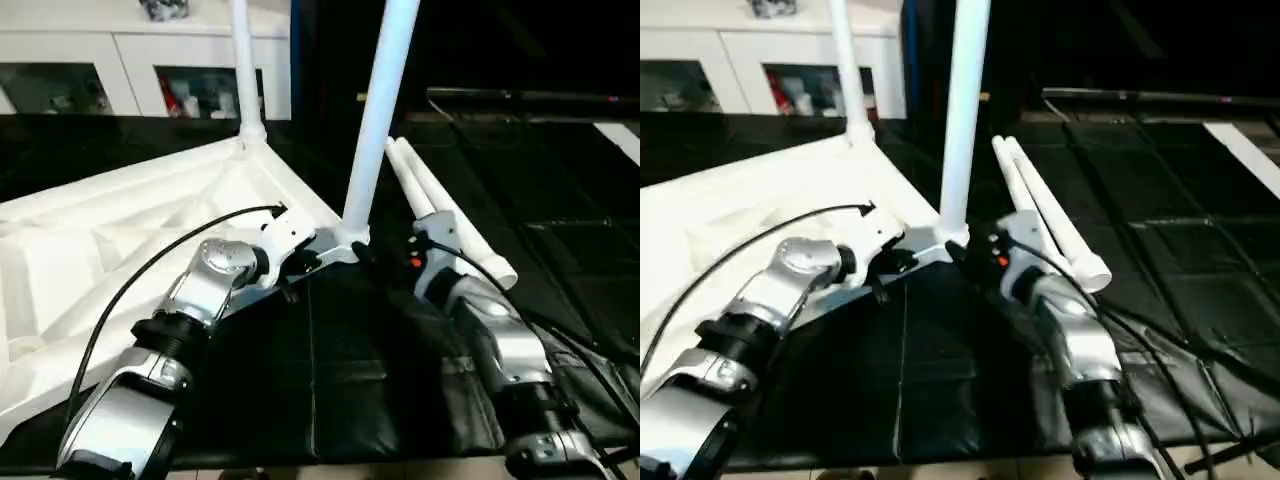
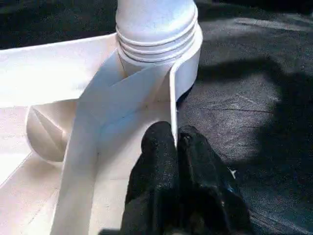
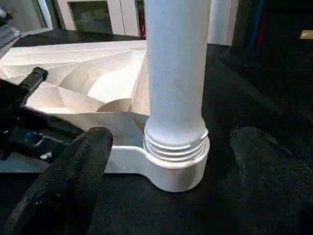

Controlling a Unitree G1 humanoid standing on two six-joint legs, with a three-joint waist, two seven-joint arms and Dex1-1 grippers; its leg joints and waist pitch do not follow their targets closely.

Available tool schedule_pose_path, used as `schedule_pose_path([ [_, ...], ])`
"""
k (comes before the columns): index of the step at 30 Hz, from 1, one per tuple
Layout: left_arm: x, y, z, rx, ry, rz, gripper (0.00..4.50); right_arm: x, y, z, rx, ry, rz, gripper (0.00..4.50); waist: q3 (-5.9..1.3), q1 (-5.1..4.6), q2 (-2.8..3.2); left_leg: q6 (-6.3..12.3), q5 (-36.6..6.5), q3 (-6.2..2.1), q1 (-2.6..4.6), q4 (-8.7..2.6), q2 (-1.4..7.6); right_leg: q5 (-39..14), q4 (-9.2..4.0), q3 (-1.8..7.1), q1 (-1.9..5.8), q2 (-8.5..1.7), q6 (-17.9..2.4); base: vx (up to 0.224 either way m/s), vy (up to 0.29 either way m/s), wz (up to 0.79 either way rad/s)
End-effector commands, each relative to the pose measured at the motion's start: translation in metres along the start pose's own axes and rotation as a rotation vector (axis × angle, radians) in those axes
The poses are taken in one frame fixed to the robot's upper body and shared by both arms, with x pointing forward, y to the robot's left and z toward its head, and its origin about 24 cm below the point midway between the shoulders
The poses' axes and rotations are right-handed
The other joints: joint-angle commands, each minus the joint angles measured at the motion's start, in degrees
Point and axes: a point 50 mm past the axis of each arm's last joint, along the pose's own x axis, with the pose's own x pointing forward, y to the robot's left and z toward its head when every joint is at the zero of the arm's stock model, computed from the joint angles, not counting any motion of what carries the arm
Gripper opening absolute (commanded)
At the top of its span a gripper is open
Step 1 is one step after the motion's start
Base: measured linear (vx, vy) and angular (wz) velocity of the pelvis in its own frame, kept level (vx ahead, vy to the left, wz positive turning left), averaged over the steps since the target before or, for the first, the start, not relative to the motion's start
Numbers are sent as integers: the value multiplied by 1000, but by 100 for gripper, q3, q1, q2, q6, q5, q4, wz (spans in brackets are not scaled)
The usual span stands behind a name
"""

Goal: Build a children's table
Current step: Rotate table base

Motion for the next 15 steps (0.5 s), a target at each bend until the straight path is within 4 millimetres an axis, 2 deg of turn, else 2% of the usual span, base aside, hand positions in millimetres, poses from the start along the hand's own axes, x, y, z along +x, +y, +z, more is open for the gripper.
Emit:
schedule_pose_path([
  [1,-3,2,29,15,-143,-2,59,-4,1,5,-29,1,-17,415,-462,-3,79,82,-1119,-70,68,-370,206,-999,-425,293,364,-491,-1096,0,0,0],
  [4,-9,2,30,12,-176,40,85,-8,-1,3,-49,31,-74,415,-447,-17,73,61,-1179,-76,72,-387,217,-1012,-420,290,352,-476,-1109,0,0,0],
  [6,-15,3,31,-4,-212,101,97,-8,-3,3,-41,38,-132,415,-436,-38,44,20,-1224,-71,62,-383,211,-1276,-428,299,366,-502,-1030,0,0,0],
  [8,-22,3,31,-16,-238,139,114,-8,-2,3,-20,33,-150,415,-429,-69,19,50,-1233,-54,64,-377,183,-1475,-472,295,343,-477,-928,0,0,0],
  [9,-26,3,31,-35,-257,158,131,-8,-1,3,-15,33,-156,415,-435,-88,10,52,-1159,-67,39,-380,195,-1441,-443,294,363,-490,-935,0,0,0],
  [10,-30,3,30,-54,-269,169,132,-7,0,3,-24,32,-163,415,-429,-106,-1,72,-1152,-53,38,-377,184,-1474,-465,294,344,-473,-909,0,0,0],
  [12,-35,2,29,-71,-277,182,146,-7,1,3,-32,35,-171,415,-426,-135,2,88,-1164,-50,60,-373,193,-1524,-464,294,313,-460,-890,0,0,0],
  [13,-38,2,27,-80,-274,198,146,-7,3,3,-29,37,-162,415,-420,-138,-26,98,-1184,-43,58,-375,189,-1574,-475,295,310,-456,-868,0,0,0],
  [15,-46,5,19,-89,-236,245,173,-6,9,4,-33,38,-98,415,-411,-128,-29,104,-1229,-50,57,-384,193,-1679,-476,295,308,-460,-810,0,0,0],
])
